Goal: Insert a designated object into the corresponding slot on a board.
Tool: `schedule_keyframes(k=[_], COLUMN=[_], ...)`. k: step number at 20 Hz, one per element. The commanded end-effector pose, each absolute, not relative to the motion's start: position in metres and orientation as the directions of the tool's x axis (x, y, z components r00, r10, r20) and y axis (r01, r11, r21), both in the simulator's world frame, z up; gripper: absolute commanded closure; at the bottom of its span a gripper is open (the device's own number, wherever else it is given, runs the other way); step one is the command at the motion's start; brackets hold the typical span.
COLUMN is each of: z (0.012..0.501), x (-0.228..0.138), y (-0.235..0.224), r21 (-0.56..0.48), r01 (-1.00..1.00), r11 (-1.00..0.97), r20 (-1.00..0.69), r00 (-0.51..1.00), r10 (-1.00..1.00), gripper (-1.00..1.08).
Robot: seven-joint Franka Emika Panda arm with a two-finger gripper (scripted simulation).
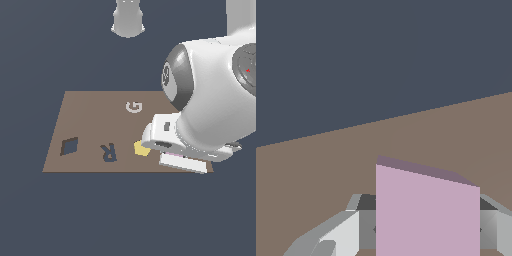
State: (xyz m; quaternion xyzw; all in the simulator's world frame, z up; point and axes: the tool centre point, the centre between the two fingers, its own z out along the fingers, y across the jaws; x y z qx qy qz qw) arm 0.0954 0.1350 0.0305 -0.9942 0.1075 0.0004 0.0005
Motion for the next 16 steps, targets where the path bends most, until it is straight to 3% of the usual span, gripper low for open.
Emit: schedule_keyframes(k=[1,16], z=[0.031,0.036], x=[0.102,0.13], y=[0.121,-0.019], r21=[-0.001,-0.001], r01=[-0.258,-0.66], r11=[-0.966,-0.752], r20=[0.0,0.0], r00=[0.966,0.752], r10=[-0.258,-0.66], gripper=[1.08,1.08])
